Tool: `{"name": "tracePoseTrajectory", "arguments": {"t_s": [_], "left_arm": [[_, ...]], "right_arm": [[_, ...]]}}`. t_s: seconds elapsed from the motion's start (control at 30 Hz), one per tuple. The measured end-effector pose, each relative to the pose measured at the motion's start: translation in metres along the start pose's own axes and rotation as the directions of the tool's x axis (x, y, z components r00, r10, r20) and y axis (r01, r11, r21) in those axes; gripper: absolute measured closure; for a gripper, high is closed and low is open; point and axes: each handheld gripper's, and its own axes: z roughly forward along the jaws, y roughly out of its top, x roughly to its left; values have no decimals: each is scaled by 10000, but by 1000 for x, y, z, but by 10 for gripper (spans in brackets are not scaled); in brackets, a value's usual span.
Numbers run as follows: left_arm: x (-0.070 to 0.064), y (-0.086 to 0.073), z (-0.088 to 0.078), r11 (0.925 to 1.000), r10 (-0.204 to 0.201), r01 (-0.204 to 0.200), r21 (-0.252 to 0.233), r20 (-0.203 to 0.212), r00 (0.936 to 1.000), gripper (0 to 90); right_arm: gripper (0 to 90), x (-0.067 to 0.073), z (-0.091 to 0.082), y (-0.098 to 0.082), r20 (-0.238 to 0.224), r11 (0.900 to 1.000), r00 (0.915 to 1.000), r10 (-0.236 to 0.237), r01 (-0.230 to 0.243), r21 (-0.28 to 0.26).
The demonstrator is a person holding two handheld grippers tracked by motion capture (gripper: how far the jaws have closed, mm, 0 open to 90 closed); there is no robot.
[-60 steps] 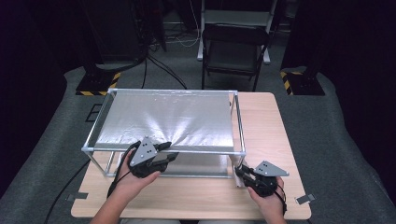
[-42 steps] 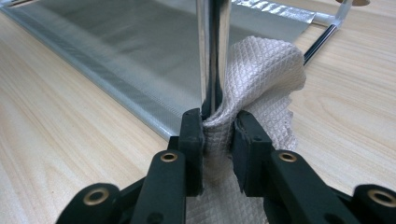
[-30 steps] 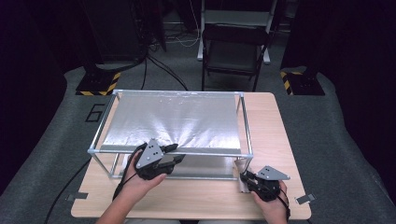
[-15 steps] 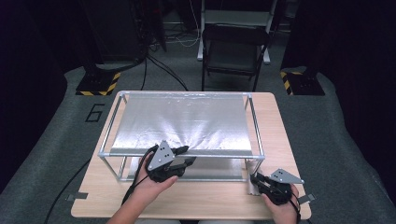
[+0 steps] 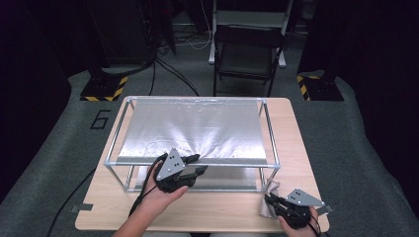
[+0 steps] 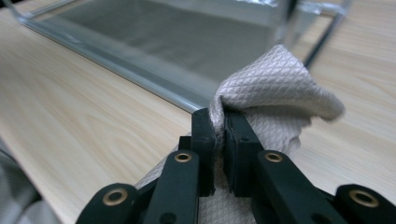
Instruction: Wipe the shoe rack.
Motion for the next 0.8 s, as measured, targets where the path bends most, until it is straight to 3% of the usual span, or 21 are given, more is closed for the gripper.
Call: {"name": "tracePoseTrajectory", "arguments": {"t_s": [0.23,0.4,0.5,0.57,0.63,0.67,0.8], "left_arm": [[1,0,0,10000,-25,25,-19,56,10000,563],[1,0,-1,10000,38,-38,16,92,10000,562],[2,0,-1,10000,1,-1,0,87,10000,561],[2,0,-1,10000,59,-59,8,39,10000,559],[1,0,-2,10000,-57,57,3,114,9999,557],[1,0,-2,10000,-75,75,-22,106,9999,556],[1,0,-2,9999,-106,106,-21,125,9999,555]], "right_arm": [[832,24,11,17,-356,9979,9985,-425,407,-495],[831,32,33,27,-468,9966,9967,-662,637,-532],[830,37,49,31,-307,9944,9954,-903,884,-582],[829,38,62,32,-165,9962,9969,-764,757,-423],[829,36,74,30,-38,9956,9956,-935,935,-17],[829,38,81,29,78,9979,9979,-646,646,-29],[823,36,90,29,274,9973,9973,-687,680,265]]}}
